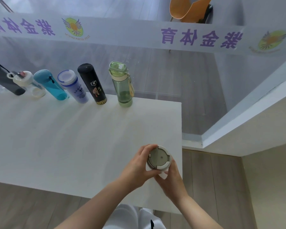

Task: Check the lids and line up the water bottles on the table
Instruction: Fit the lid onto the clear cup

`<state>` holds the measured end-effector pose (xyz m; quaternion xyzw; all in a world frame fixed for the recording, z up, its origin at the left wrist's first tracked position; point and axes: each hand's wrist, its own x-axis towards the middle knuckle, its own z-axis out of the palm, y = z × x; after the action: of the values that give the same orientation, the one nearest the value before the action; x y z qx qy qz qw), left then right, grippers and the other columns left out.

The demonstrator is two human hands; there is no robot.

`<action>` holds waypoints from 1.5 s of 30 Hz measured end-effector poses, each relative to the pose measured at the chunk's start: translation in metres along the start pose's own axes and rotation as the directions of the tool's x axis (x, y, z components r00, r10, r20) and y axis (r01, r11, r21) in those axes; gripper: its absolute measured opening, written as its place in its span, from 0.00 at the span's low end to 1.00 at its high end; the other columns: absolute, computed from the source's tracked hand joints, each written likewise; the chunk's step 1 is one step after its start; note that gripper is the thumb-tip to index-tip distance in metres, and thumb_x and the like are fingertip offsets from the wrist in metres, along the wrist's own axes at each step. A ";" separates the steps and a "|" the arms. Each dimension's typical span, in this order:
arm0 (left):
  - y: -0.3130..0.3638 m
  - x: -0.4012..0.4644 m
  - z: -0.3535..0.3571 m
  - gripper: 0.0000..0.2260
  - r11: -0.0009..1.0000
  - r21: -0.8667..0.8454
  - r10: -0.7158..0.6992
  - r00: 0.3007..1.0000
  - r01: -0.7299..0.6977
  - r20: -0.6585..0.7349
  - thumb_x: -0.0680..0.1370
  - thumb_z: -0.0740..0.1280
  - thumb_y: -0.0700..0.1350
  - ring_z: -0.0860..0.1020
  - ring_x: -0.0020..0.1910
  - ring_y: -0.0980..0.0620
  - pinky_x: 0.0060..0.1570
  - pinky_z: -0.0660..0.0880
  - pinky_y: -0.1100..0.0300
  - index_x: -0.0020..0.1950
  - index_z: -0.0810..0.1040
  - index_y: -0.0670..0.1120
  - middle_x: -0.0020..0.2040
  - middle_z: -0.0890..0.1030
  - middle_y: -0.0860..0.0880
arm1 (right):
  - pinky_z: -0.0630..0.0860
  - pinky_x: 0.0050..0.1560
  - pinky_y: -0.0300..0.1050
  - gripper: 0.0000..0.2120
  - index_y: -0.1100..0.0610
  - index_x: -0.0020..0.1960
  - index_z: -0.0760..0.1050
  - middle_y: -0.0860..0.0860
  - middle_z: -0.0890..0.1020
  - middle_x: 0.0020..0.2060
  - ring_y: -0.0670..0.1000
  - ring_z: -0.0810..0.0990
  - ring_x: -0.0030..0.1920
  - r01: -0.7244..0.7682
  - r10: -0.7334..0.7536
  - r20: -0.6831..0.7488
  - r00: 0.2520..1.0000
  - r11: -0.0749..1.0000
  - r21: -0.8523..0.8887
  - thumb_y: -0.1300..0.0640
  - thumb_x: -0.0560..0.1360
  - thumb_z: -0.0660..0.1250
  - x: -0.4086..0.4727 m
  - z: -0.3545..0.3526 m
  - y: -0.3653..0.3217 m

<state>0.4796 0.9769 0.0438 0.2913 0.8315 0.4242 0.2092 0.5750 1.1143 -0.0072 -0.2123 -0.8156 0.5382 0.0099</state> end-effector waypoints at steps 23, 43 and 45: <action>-0.002 0.224 -0.066 0.36 0.995 0.087 -0.049 0.997 0.055 -0.065 0.71 0.75 0.53 0.71 0.66 0.52 0.63 0.71 0.56 0.74 0.61 0.50 0.68 0.68 0.51 | 0.71 0.67 0.48 0.30 0.41 0.69 0.60 0.40 0.72 0.64 0.40 0.71 0.66 0.017 0.017 -0.220 0.975 0.989 0.150 0.55 0.74 0.71 0.217 -0.007 -0.066; 0.008 0.269 -0.041 0.35 0.981 0.012 -0.185 0.944 0.196 -0.274 0.67 0.75 0.57 0.69 0.63 0.49 0.53 0.75 0.52 0.68 0.61 0.54 0.64 0.66 0.52 | 0.73 0.45 0.27 0.27 0.46 0.63 0.65 0.39 0.78 0.53 0.34 0.77 0.51 -0.016 0.037 -0.126 0.991 0.987 0.159 0.64 0.71 0.72 0.276 -0.042 -0.060; 0.009 0.269 -0.040 0.35 0.981 0.009 -0.185 0.943 0.195 -0.278 0.67 0.75 0.57 0.69 0.63 0.49 0.53 0.75 0.52 0.68 0.61 0.54 0.64 0.66 0.53 | 0.71 0.45 0.25 0.27 0.46 0.63 0.63 0.39 0.78 0.53 0.33 0.76 0.51 -0.019 0.035 -0.120 0.992 0.991 0.134 0.64 0.72 0.72 0.276 -0.042 -0.061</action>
<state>0.2591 1.1355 0.0466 0.1515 0.8842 0.4234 0.1260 0.3142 1.2291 0.0052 -0.2547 -0.7728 0.5774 0.0664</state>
